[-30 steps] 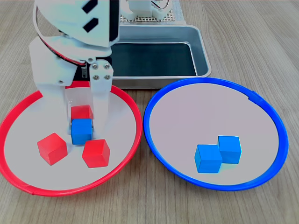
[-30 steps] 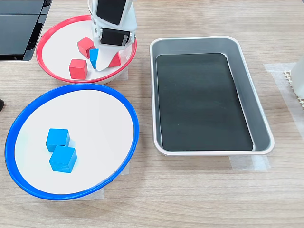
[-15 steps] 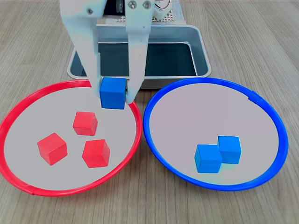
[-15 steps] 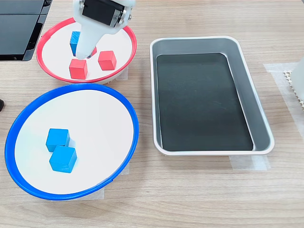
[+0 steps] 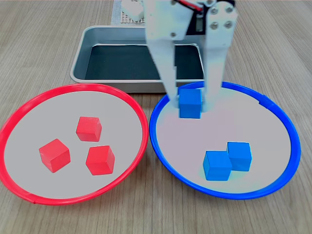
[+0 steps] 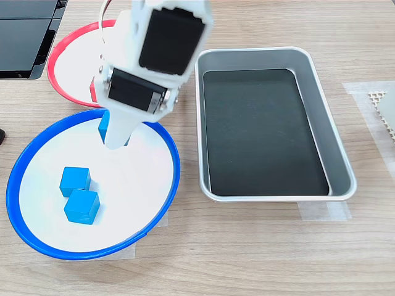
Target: Relocate any blue block in the red dish to the blue dish, correcting any misplacements.
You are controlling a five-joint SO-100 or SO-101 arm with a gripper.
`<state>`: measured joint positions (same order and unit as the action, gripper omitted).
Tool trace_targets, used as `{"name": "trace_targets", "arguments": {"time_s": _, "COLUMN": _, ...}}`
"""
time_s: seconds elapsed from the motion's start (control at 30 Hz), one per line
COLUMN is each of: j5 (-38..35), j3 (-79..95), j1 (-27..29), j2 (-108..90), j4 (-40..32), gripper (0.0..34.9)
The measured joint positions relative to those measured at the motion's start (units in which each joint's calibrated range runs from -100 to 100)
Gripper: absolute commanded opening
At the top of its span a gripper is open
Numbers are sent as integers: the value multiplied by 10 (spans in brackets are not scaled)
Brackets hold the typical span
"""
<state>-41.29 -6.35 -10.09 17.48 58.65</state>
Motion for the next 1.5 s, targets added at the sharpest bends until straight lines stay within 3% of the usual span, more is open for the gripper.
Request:
{"name": "trace_targets", "arguments": {"time_s": 0.53, "j5": 18, "j3": -20, "j1": -23, "j2": 85, "j4": -37, "gripper": 13}}
{"name": "trace_targets", "arguments": {"time_s": 0.8, "j5": 35, "j3": -27, "j1": -15, "j2": 103, "j4": -55, "gripper": 176}}
{"name": "trace_targets", "arguments": {"time_s": 0.87, "j5": 39, "j3": -33, "j1": -16, "j2": 103, "j4": -55, "gripper": 195}}
{"name": "trace_targets", "arguments": {"time_s": 1.13, "j5": 41, "j3": -44, "j1": -4, "j2": 78, "j4": -24, "gripper": 168}}
{"name": "trace_targets", "arguments": {"time_s": 1.2, "j5": 41, "j3": -40, "j1": -4, "j2": 58, "j4": -24, "gripper": 142}}
{"name": "trace_targets", "arguments": {"time_s": 1.27, "j5": 46, "j3": -2, "j1": -1, "j2": 7, "j4": -27, "gripper": 88}}
{"name": "trace_targets", "arguments": {"time_s": 1.37, "j5": 69, "j3": 91, "j1": 13, "j2": -99, "j4": -71, "gripper": 4}}
{"name": "trace_targets", "arguments": {"time_s": 1.5, "j5": 117, "j3": 263, "j1": 19, "j2": -244, "j4": -188, "gripper": 4}}
